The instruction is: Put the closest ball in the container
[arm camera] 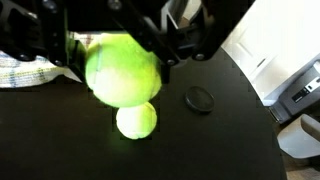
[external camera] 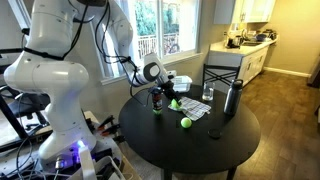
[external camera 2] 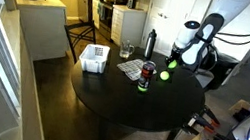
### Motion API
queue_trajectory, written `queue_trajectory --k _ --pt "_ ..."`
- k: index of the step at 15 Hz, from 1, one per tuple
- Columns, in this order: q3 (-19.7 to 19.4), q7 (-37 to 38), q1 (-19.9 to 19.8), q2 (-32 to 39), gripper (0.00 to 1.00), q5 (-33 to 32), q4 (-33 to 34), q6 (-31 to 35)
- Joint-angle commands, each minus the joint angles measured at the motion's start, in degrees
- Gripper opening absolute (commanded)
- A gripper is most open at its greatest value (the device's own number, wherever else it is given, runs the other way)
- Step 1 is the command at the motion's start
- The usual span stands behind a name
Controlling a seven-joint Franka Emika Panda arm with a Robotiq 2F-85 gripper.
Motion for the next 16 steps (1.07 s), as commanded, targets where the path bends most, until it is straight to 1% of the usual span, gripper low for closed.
queue_trajectory --k 1,6,7,11,16 --pt "-3.03 -4.57 6.26 -3.57 0.42 5.52 -2.45 1.18" --pt "-6.90 -6.44 13.55 -5.24 0.42 9.16 -3.09 1.73" --pt "-8.57 -3.60 15.07 -5.23 0.42 6.03 -3.24 2.15" --pt "-12.31 -3.94 19.96 -6.81 0.42 5.90 -4.18 2.67" --pt "-14.45 -4.32 24.73 -10.17 0.42 5.36 -5.78 4.42"
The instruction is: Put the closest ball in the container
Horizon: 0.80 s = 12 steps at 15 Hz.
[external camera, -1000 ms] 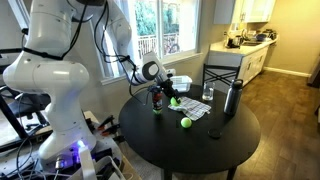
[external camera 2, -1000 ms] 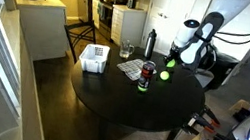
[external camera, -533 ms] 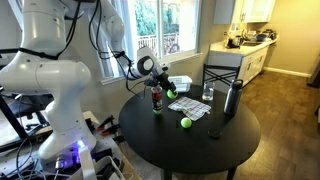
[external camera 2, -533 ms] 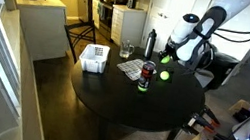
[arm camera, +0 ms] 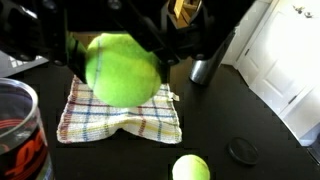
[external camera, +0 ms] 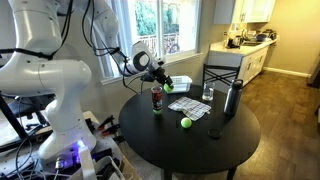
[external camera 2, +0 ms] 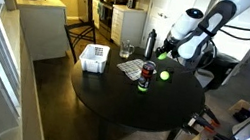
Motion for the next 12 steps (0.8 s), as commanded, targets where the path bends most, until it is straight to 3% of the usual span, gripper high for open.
queue_trajectory --k 1,6,12 --pt "-2.34 -1.62 3.62 -4.40 0.42 -1.22 -2.94 2.02" --pt "-2.08 -1.88 6.22 -7.14 0.42 -1.71 -4.28 2.58" --pt "-0.34 -2.10 6.41 -9.13 0.42 -3.20 -5.17 2.49"
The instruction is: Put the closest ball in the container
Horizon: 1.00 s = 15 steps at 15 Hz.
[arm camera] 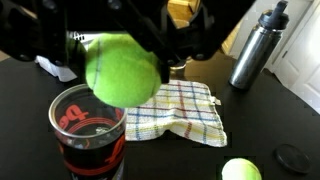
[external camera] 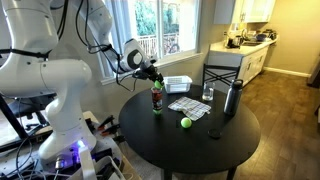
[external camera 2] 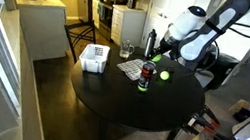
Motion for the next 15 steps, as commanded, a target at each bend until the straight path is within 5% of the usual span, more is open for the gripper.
queue_trajectory --k 1,15 --pt "0.64 -2.08 -0.50 -3.46 0.42 -2.02 -2.37 1.71" --pt "5.83 -2.04 -6.97 -7.63 0.42 -8.69 -6.27 6.61"
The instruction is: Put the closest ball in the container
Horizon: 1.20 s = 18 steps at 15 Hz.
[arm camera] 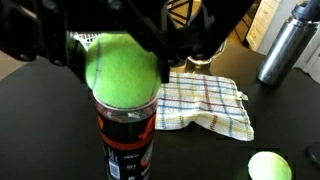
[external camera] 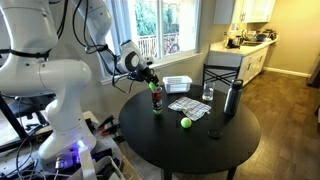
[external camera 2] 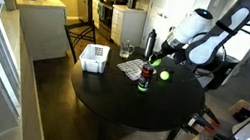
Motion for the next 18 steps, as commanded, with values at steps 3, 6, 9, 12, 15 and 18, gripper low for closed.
queue_trajectory --k 3,6,9,12,15,18 --pt "1.33 -1.32 -3.77 0.13 0.42 -3.09 -1.62 6.76" --pt "2.27 -0.54 -5.68 1.41 0.42 -3.61 -1.05 8.85" --pt "4.18 0.11 -8.23 2.68 0.42 -4.04 -0.62 10.13" --pt "6.48 0.38 -10.58 3.84 0.42 -4.24 -0.15 11.06" --pt "8.42 -0.46 -11.86 3.12 0.42 -3.85 1.77 9.40" --pt "10.35 -0.45 -13.05 3.38 0.42 -3.89 3.86 9.33"
